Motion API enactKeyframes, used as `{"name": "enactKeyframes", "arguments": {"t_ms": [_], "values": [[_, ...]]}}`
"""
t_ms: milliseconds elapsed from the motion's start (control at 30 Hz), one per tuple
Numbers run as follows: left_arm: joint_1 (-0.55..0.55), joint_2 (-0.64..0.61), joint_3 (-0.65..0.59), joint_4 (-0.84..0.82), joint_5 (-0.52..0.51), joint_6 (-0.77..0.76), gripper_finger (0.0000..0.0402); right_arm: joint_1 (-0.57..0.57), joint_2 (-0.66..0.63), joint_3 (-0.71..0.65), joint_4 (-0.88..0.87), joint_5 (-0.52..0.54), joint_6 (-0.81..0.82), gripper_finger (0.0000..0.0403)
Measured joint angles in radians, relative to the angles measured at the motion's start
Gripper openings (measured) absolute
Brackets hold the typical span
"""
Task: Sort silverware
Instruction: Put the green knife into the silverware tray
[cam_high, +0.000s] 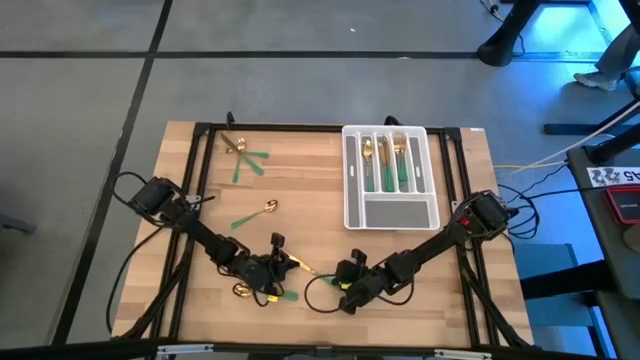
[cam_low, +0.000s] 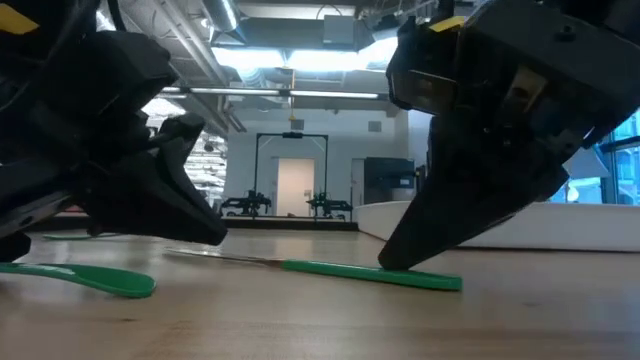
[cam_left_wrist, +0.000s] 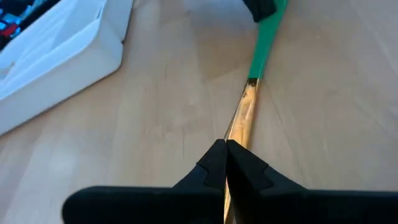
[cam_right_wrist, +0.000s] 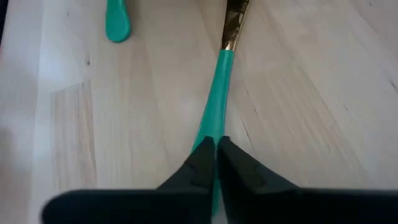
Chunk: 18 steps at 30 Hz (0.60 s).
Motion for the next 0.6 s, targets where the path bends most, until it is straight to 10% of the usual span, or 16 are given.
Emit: {"name": "enactKeyframes", "arguments": {"t_ms": [600], "values": [[0.129,-0.035,0.009,0.028,0.266,0.001,0.0216,0.021,0.005,-0.005,0.030,0.071,-0.092,0.0001]]}}
